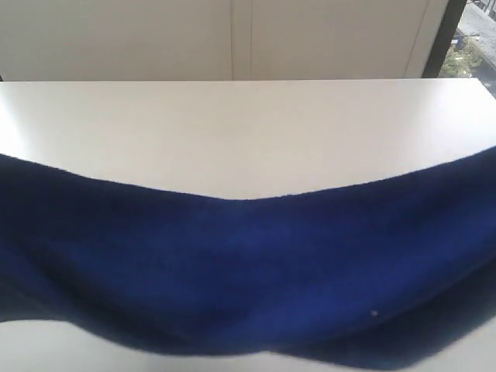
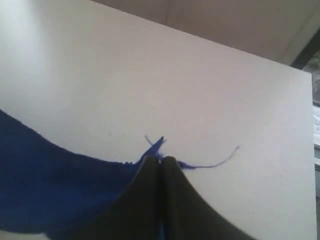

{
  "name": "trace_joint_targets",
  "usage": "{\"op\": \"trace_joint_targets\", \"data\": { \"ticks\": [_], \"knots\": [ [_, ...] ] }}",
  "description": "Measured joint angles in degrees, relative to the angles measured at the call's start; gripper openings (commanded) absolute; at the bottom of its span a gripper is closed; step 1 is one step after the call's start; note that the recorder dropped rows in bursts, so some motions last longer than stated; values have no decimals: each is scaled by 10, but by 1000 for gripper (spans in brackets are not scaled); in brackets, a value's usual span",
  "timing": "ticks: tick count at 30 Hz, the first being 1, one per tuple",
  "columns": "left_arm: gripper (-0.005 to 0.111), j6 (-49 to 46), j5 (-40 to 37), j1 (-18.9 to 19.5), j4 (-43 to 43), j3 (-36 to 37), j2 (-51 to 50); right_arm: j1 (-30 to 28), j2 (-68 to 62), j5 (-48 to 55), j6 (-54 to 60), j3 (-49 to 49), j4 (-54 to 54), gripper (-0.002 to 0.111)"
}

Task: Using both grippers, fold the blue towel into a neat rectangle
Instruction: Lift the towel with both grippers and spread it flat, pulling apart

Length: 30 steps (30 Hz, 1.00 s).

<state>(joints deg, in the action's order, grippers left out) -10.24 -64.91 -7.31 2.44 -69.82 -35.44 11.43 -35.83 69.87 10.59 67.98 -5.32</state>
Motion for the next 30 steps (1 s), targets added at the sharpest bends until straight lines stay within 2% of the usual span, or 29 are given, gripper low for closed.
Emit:
{"op": "trace_joint_targets", "data": {
  "ticks": [7,10,12,16,20,25,30],
  "knots": [
    [0,54,0,0,-24,29,1,0,-15,4,-11,-23,22,0],
    [0,81,4,0,-55,82,-37,0,-59,-19,-36,-70,53,0],
    [0,102,41,0,-66,130,-72,0,-100,-65,-57,-108,81,0],
    [0,142,198,0,-68,222,-161,0,-199,-190,-112,-174,122,0],
    [0,166,400,0,-79,296,-277,0,-328,-320,-200,-217,213,0],
    [0,172,641,0,-80,315,-407,-11,-466,-457,-350,-220,351,0],
    [0,172,789,2,-80,315,-499,-26,-576,-532,-387,-200,383,0]
  ]
}}
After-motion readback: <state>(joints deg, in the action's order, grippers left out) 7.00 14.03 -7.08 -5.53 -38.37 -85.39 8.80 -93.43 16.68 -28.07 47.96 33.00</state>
